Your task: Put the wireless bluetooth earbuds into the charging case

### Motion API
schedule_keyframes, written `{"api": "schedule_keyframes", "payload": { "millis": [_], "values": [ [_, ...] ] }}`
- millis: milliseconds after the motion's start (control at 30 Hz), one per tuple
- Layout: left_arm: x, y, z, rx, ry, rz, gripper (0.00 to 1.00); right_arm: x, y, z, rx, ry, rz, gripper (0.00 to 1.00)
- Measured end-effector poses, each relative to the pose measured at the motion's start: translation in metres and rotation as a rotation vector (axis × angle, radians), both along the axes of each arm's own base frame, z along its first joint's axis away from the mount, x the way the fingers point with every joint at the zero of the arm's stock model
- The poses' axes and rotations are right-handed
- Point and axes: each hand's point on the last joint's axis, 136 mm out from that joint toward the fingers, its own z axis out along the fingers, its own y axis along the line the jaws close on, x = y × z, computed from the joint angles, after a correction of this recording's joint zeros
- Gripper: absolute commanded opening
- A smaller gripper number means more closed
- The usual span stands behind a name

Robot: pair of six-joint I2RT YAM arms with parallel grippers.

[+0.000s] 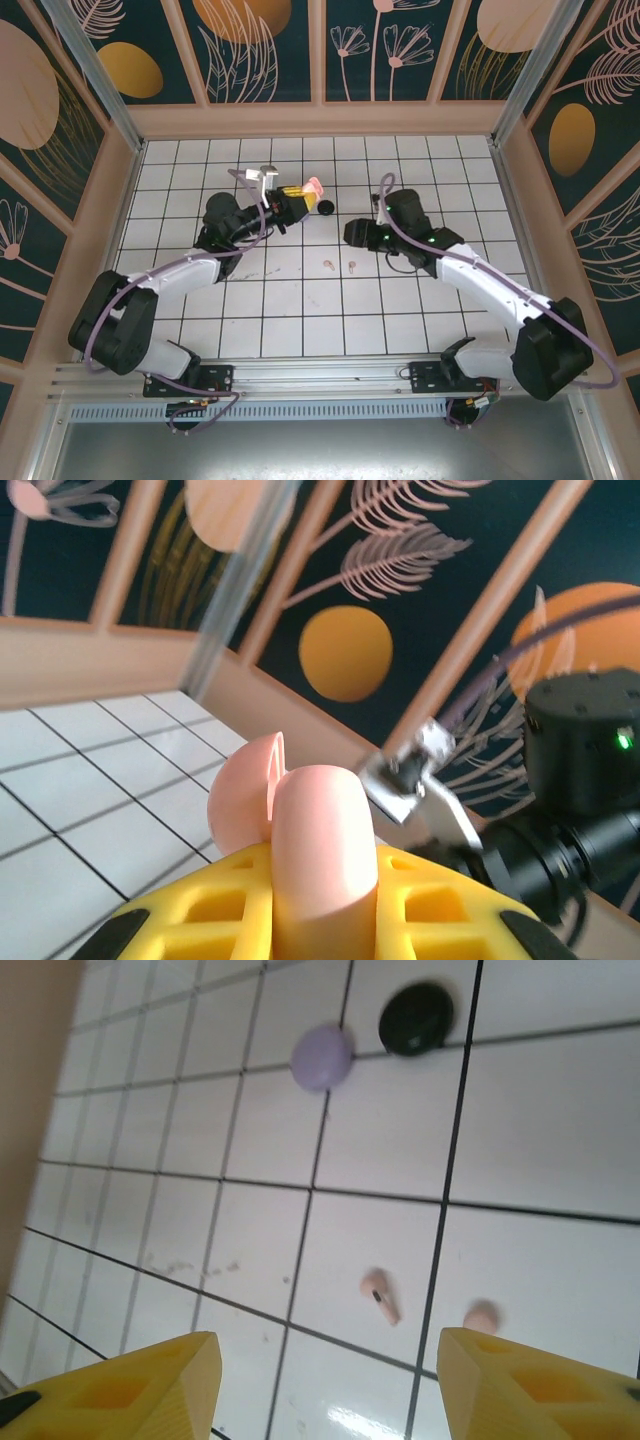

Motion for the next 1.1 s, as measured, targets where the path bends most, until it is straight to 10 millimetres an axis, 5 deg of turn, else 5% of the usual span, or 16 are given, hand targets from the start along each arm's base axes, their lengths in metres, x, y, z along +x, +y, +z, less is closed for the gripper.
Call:
{"api": "schedule_keyframes", "payload": {
  "millis": [367,700,1100],
  "values": [
    [0.005,0.041,0.027,-0.046,-0.181,0.269,0.00,-0.003,0.022,-0.087,-0.278,0.158,0.080,0.56],
    [0.007,0.068,0.065,-0.134,-0.266,0.423,0.00,0.012,0.052,-0.105,-0.399,0.139,0.194,0.53],
    [0.004,0.076,0.076,-0.158,-0.282,0.458,0.00,0.009,0.060,-0.129,-0.532,0.148,0.274,0.49]
  ]
}}
